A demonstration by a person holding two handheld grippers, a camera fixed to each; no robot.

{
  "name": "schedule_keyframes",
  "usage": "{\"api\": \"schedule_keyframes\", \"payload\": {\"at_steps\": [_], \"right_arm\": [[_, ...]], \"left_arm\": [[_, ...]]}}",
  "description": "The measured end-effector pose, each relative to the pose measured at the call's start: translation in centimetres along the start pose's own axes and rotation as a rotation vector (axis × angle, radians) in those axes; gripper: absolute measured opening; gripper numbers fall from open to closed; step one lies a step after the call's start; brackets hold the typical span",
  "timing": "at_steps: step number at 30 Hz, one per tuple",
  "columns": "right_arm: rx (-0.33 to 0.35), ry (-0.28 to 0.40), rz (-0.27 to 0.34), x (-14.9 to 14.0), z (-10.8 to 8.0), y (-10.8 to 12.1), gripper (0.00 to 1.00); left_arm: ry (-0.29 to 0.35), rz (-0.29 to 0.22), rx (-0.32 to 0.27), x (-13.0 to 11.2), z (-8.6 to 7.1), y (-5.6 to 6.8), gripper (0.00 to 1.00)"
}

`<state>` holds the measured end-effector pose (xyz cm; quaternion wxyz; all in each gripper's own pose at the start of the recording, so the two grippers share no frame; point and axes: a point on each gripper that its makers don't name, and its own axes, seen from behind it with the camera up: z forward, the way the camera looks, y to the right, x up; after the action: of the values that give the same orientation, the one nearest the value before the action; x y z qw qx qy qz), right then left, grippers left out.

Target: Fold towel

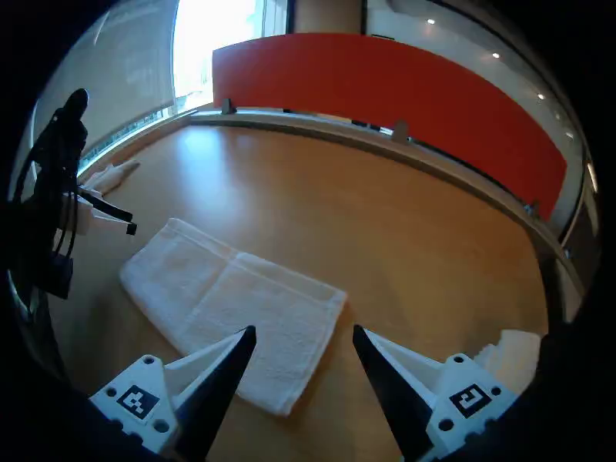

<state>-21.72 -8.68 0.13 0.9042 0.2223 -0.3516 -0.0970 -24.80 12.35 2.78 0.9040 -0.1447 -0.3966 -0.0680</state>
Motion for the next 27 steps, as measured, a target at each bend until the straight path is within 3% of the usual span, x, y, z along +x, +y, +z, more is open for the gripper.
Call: {"api": "schedule_keyframes", "payload": {"at_steps": [17,27], "right_arm": [[-0.004,0.004,0.011,-0.5,-1.5,-0.4,0.98],[-0.006,0.003,0.009,-1.2,-2.5,-0.5,0.97]], "left_arm": [[0.013,0.009,0.03,-0.6,-1.8,-0.4,0.94],[0.035,0.013,0.094,-1.2,-3.3,-1.9,0.94]]}}
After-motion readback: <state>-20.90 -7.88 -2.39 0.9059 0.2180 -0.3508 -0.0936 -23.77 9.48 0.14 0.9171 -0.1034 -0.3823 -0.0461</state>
